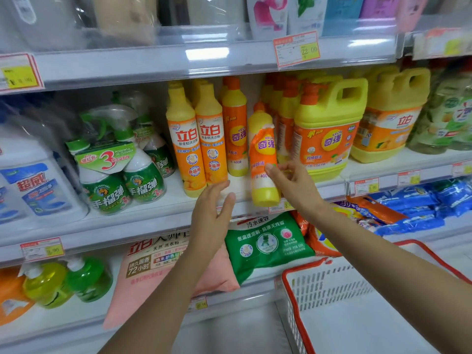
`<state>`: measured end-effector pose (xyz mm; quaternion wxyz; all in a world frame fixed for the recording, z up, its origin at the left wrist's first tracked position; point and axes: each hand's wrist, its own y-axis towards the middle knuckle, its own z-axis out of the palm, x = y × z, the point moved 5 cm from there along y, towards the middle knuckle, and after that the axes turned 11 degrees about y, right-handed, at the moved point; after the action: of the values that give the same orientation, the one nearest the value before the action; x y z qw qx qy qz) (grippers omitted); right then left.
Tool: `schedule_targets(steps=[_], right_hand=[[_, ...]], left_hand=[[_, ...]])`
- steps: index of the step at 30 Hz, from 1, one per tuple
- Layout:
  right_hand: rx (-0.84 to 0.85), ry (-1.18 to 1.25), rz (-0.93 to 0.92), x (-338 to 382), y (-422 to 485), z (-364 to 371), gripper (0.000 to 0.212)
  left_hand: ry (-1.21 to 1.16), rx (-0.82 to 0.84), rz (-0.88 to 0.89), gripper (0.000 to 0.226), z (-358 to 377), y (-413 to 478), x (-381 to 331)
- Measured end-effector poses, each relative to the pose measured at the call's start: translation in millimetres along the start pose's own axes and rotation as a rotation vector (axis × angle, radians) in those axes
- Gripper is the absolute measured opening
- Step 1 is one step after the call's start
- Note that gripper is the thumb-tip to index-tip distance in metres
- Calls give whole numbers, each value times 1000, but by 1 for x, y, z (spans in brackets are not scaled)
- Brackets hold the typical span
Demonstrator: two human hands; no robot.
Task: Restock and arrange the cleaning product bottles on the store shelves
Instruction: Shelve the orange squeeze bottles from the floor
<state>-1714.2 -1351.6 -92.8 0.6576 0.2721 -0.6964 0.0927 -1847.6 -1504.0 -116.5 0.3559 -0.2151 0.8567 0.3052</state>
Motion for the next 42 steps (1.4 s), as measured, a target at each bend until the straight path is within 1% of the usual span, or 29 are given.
schedule_targets(steps=[1, 3, 5, 6, 8, 10, 12, 14, 15, 18, 20, 22, 24, 27, 29, 32, 35, 37, 39, 41, 42], right_hand=[[41, 44, 11, 0, -13, -1, 34], [121, 105, 30, 0, -38, -4, 45], [209, 163, 40, 1, -61, -7, 45], [250, 192, 45, 1, -71, -8, 42], [308, 202, 72, -1, -87, -14, 38], [325, 153, 93, 0, -95, -25, 44], [250, 119, 72, 8, -94, -41, 50], [105, 162, 41, 18, -87, -57, 46], [62, 171, 38, 21, -84, -63, 41], [69, 153, 86, 17, -84, -72, 32], [62, 221, 99, 9, -90, -83, 25], [66, 262, 106, 2, -98, -95, 20], [59, 254, 103, -4, -102, -106, 21], [28, 190, 117, -15, -101, -123, 37], [63, 137, 119, -20, -102, -135, 44], [82, 101, 115, -28, -106, -155, 32], [19, 46, 117, -44, -117, -172, 24], [-23, -93, 72, -60, -122, -179, 22], [-17, -243, 27, -78, -128, -179, 23], [19, -359, 9, -96, -133, -175, 24], [41, -408, 9, -105, -135, -171, 24]], left_hand=[[-125, 18, -75, 39, 0, -2, -9], [-350, 122, -208, 43, 8, -8, -26], [-499, 244, -267, 44, 20, -15, -43], [-560, 269, -278, 41, 25, -19, -49], [-614, 230, -310, 33, 31, -27, -53], [-630, 177, -327, 32, 36, -36, -52], [-619, 155, -304, 39, 40, -47, -50], [-550, 171, -256, 46, 46, -58, -47], [-494, 187, -228, 49, 51, -64, -47], [-395, 175, -197, 53, 67, -79, -47], [-358, 137, -215, 48, 76, -86, -42], [-328, 148, -246, 48, 87, -91, -35], [-310, 203, -243, 50, 100, -97, -30], [-271, 323, -171, 50, 120, -109, -37], [-242, 398, -107, 50, 136, -115, -40], [-215, 498, -71, 51, 159, -124, -39], [-185, 612, -20, 52, 181, -133, -41], [-49, 674, 78, 61, 193, -139, -40], [217, 728, 160, 71, 203, -144, -28], [525, 782, 243, 74, 210, -151, -8], [627, 808, 282, 73, 212, -156, 2]])
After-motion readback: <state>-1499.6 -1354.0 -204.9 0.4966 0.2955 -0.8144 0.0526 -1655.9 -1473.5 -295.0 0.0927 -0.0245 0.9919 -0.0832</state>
